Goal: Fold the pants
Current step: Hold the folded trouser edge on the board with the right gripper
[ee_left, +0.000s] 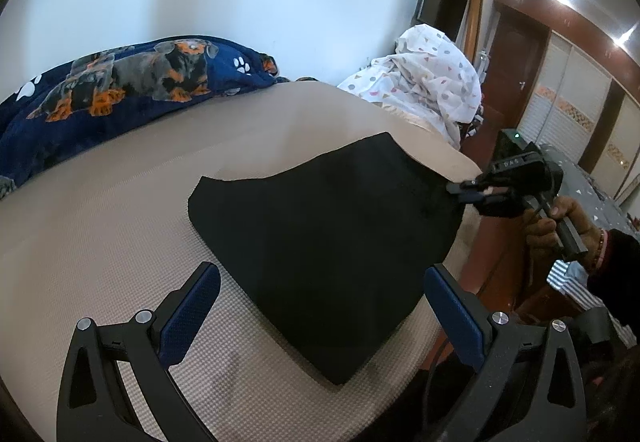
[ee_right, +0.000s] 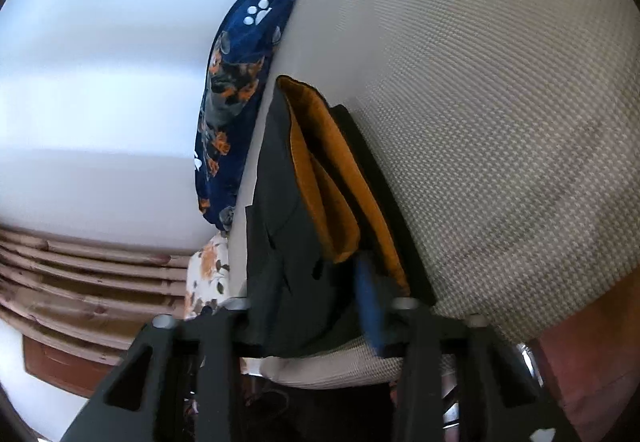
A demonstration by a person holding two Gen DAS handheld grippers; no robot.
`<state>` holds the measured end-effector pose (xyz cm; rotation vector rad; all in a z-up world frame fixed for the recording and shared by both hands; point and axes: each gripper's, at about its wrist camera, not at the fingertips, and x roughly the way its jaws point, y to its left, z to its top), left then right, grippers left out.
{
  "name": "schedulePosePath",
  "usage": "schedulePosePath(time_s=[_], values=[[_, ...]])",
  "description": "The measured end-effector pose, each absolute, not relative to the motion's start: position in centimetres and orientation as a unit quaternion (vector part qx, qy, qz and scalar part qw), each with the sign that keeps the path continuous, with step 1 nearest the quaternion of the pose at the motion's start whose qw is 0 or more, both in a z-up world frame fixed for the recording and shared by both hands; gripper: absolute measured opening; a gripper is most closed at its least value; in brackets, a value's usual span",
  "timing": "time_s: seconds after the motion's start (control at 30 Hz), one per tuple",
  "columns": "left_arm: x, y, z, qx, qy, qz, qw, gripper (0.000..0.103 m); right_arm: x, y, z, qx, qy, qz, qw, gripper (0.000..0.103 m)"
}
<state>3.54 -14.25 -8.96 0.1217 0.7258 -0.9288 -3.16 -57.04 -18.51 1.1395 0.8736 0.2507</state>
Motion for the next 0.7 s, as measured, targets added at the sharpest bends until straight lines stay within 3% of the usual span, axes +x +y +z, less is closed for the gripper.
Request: schedulePosePath(time_s=[0.23,0.47,0.7], values=[[3.8,-14.4,-8.6,0.055,0.347,-0.438,0.828,0.101,-5.8,-56.4,-16.1,0.541,0.361,0.116,0.751,0.01],[4.1,-15.7,-10.1,0.068,0.358,-0.443,0.819,0.101,-7.0,-57.6,-22.4,0.594,0.386,0.078,0.701,0.009],[5.2,-16.8,-12.5,0.073,0.386,-0.433,0.811,0.101,-6.5,-57.5,-21.4,0.576,0.399,0.075,0.71,0.01]])
